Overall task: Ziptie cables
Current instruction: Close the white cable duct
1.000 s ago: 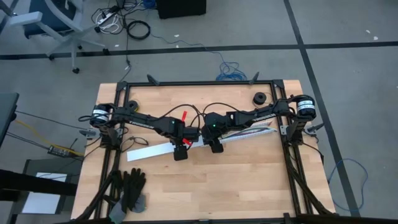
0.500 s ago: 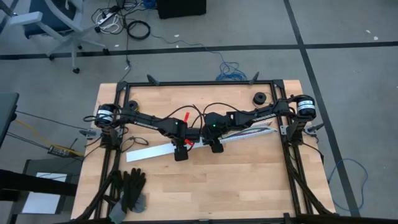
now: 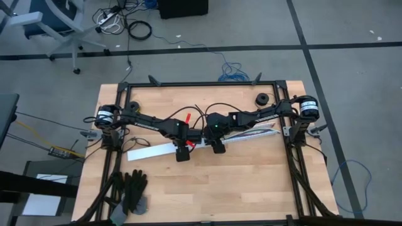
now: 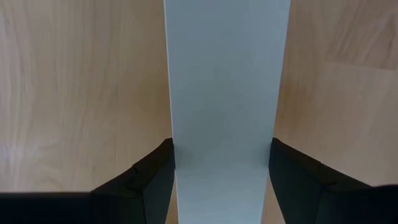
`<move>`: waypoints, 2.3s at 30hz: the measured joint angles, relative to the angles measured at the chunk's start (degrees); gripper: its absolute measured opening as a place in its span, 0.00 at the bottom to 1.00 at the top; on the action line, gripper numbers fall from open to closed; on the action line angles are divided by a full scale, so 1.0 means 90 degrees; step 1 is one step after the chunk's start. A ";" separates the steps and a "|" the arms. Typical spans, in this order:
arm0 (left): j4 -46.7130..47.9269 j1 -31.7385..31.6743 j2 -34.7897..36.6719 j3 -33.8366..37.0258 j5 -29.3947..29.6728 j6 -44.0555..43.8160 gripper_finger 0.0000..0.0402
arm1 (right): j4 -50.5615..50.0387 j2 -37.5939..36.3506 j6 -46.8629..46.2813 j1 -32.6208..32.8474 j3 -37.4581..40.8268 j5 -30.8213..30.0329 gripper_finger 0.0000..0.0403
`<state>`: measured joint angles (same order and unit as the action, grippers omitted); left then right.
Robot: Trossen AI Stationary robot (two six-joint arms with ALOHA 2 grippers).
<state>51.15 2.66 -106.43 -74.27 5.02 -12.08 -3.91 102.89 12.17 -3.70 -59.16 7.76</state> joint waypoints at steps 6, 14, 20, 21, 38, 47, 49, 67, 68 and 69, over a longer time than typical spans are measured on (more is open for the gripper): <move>0.0008 0.0000 0.0000 -0.0004 0.0000 -0.0040 0.52 | -0.0021 0.0000 -0.0004 0.0000 0.0000 -0.0001 0.53; 0.0068 0.0000 0.0000 -0.0009 0.0027 -0.0196 0.52 | -0.0047 0.0000 -0.0006 0.0001 -0.0005 0.0025 0.44; 0.0173 -0.0002 0.0000 -0.0011 0.0029 -0.0208 0.52 | -0.0047 0.0000 -0.0008 0.0005 -0.0005 0.0023 0.42; 0.0173 -0.0002 0.0000 -0.0011 0.0029 -0.0208 0.52 | -0.0047 0.0000 -0.0008 0.0005 -0.0005 0.0023 0.42; -0.0026 -0.0012 0.0002 -0.0009 0.0097 0.0206 0.52 | -0.0045 -0.0002 -0.0006 0.0007 -0.0005 0.0041 0.43; -0.0039 -0.0015 0.0002 -0.0009 0.0121 0.0275 0.52 | -0.0009 -0.0002 -0.0006 0.0007 -0.0002 0.0038 0.43; -0.0041 -0.0015 0.0002 -0.0009 0.0125 0.0278 0.52 | 0.0013 -0.0002 -0.0006 0.0007 0.0000 0.0035 0.44; -0.0029 -0.0012 0.0005 -0.0006 0.0235 0.0273 0.52 | 0.0045 -0.0002 -0.0038 0.0010 0.0002 0.0043 0.65; -0.0033 -0.0012 0.0005 -0.0006 0.0240 0.0271 0.52 | 0.0045 -0.0002 -0.0038 0.0010 0.0002 0.0043 0.66; -0.0037 -0.0012 0.0005 -0.0006 0.0240 0.0273 0.52 | 0.0045 -0.0002 -0.0036 0.0010 0.0002 0.0040 0.67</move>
<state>50.82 2.55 -106.39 -74.32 7.18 -9.63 -3.51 102.87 11.85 -3.62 -59.13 8.11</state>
